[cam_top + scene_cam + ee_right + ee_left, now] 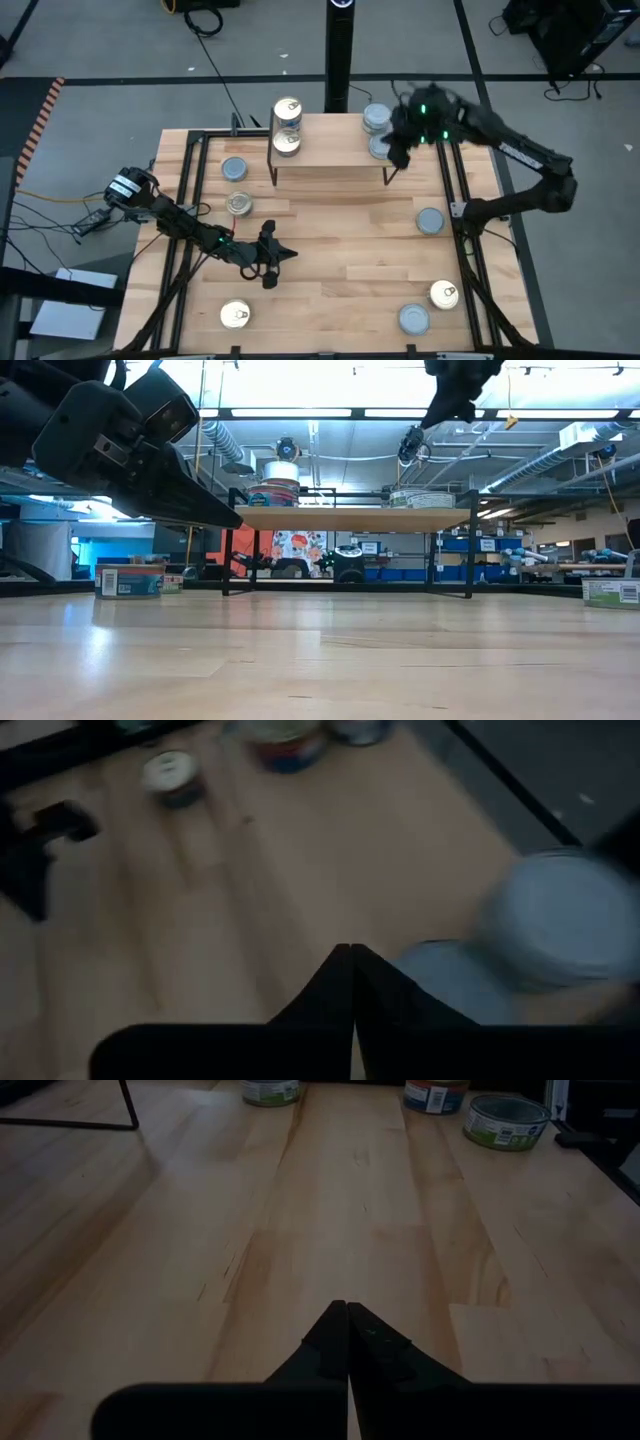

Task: Stack canned seafood by type on shelf
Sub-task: Stack the blue pink tuna can on the bottom blue pink tuna can on the shelf

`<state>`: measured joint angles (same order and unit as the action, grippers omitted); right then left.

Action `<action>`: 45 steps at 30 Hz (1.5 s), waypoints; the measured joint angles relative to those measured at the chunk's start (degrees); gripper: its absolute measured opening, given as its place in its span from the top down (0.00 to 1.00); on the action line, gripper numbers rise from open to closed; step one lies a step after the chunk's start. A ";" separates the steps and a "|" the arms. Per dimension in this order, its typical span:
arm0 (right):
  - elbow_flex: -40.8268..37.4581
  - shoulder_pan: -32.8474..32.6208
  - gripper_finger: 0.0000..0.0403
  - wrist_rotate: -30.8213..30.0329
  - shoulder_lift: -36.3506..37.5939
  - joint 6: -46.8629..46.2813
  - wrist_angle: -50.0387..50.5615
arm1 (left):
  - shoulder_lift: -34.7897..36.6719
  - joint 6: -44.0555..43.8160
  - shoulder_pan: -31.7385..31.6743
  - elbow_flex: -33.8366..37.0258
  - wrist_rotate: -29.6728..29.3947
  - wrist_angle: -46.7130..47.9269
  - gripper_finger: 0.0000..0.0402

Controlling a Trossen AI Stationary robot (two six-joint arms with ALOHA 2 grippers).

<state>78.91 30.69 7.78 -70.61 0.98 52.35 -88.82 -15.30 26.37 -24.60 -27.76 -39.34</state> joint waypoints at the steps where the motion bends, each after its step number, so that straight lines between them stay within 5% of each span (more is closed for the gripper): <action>1: -2.33 -2.31 0.96 -1.06 1.45 -1.12 -1.87 | 0.00 0.01 0.00 0.00 0.52 0.00 0.99; 12: -21.87 -26.79 0.97 -13.93 13.30 -13.13 -15.85 | 0.00 0.20 -0.01 0.00 2.42 -0.17 0.99; 22: -23.58 -47.57 0.99 -20.03 7.98 -18.46 -17.64 | 0.00 0.34 -0.36 0.00 4.37 -0.19 0.99; 32: -23.58 -61.36 0.98 -19.61 -2.01 -35.41 -18.02 | 0.00 5.43 -3.68 -0.02 11.36 -0.41 0.99; 38: -23.58 -67.31 0.97 -18.16 -6.72 -53.60 -18.05 | -0.02 10.72 -7.35 -0.98 18.49 -1.50 0.99; 45: -23.56 -73.17 0.91 -10.47 -11.73 -69.93 -17.78 | -0.02 15.41 -10.47 -3.48 25.62 -1.46 0.99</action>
<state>55.35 -42.48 -2.69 -82.34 -68.95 34.57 -88.84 0.11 15.90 -28.08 -2.14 -40.80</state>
